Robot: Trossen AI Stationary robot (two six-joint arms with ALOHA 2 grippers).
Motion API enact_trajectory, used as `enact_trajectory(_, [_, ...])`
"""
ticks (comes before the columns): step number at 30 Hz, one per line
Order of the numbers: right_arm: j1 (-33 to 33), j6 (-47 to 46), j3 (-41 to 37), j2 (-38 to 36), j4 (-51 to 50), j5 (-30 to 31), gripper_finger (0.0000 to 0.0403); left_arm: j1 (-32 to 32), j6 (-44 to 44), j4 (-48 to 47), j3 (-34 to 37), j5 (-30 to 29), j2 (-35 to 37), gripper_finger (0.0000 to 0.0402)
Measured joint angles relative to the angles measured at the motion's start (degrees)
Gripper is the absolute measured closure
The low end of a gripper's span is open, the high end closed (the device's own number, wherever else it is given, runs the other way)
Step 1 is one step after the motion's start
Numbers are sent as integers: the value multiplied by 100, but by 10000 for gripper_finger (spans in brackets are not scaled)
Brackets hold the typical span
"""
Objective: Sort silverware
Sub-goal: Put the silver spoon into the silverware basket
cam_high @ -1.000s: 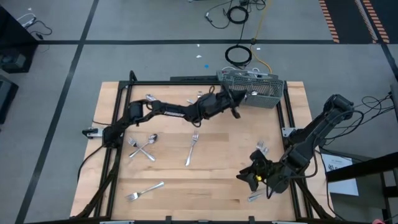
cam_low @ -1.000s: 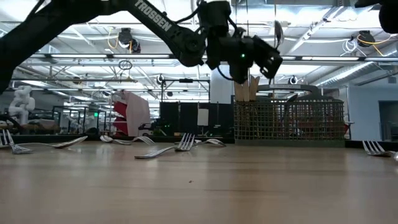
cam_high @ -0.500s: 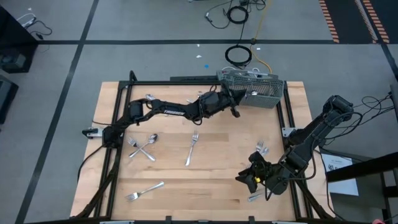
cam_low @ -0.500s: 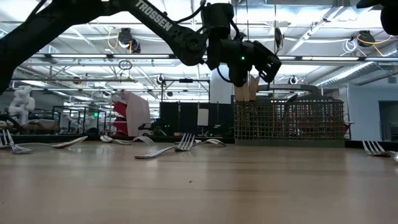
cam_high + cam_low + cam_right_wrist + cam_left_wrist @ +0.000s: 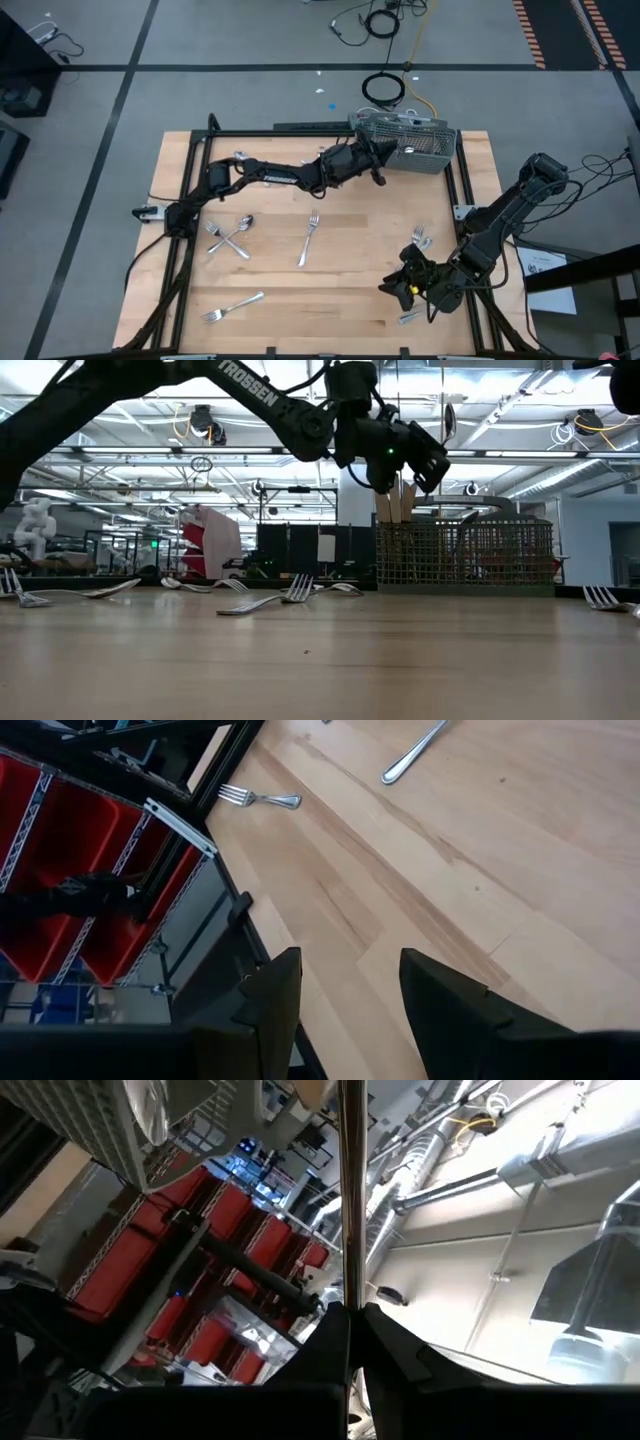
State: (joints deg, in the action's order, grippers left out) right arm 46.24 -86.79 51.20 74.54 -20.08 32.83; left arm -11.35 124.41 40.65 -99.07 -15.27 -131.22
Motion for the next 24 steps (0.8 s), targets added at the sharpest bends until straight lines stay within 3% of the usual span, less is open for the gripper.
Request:
enact_trajectory(7, [0, 92, 0, -2, 15, 8, 241, 21, 25, 218, -4, 79, 2, 384])
enact_trajectory(12, [0, 147, -2, -2, 15, 9, 241, -62, 685, 69, -4, 497, 2, 384])
enact_trajectory(24, [0, 527, -2, -2, 13, 25, 241, -98, 71, 194, -2, 726, -2, 384])
